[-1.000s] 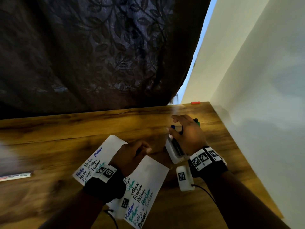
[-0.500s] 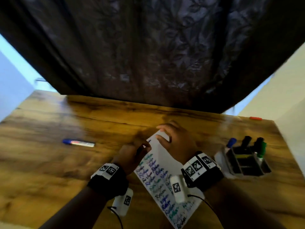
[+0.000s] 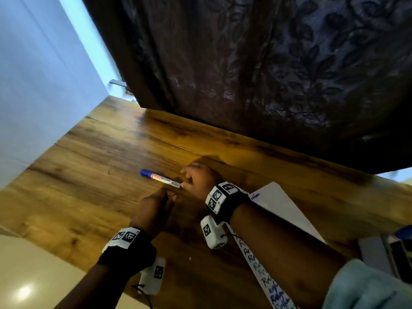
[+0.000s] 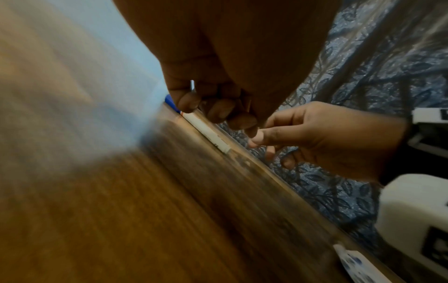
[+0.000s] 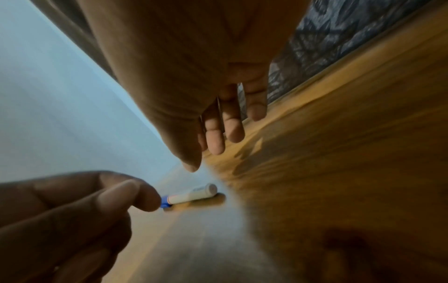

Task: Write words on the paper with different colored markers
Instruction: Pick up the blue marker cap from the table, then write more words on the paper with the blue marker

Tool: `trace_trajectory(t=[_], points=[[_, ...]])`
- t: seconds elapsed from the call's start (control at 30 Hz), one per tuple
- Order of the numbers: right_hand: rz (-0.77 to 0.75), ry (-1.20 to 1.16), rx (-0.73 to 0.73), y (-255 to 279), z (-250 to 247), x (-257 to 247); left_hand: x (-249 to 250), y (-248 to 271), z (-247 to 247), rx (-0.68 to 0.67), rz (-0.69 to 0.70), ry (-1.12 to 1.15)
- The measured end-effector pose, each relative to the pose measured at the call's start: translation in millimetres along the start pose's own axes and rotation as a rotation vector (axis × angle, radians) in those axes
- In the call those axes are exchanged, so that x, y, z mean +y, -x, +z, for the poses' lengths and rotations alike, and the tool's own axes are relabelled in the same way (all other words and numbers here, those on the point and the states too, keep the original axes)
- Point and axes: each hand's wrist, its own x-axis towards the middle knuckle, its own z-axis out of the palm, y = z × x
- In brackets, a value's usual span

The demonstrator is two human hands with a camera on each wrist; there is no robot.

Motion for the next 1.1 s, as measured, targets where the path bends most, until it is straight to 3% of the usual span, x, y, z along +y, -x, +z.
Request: trace_trajectory(t=[0.2, 0.37, 0.47, 0.6, 0.73, 0.93, 1.1], points=[[0.041, 0.004, -0.101, -35, 44, -15, -14, -1, -4, -0.057, -0.031, 0.08], [0.034, -0.08, -0.031, -33, 44, -11, -12, -6, -5, -0.075, 0.0, 0.062], [0.028, -0.125, 0.087, -17, 32, 3, -4, -12, -7, -0.055, 0.06, 0.116], [0.085, -0.195, 0.221, 21, 9, 31, 15, -19, -4, 0.032, 0.219, 0.105], [0.121, -0.336, 0.241, 83, -20, 67, 46, -22, 9, 0.015, 0.264, -0.01], [0.142, -0.429, 0.358, 179, -49, 112, 102, -18, 51, -0.135, 0.402, -0.17], [0.275, -0.843, 0.485, 244, -59, 137, 155, -5, 84, -0.322, 0.474, 0.057]])
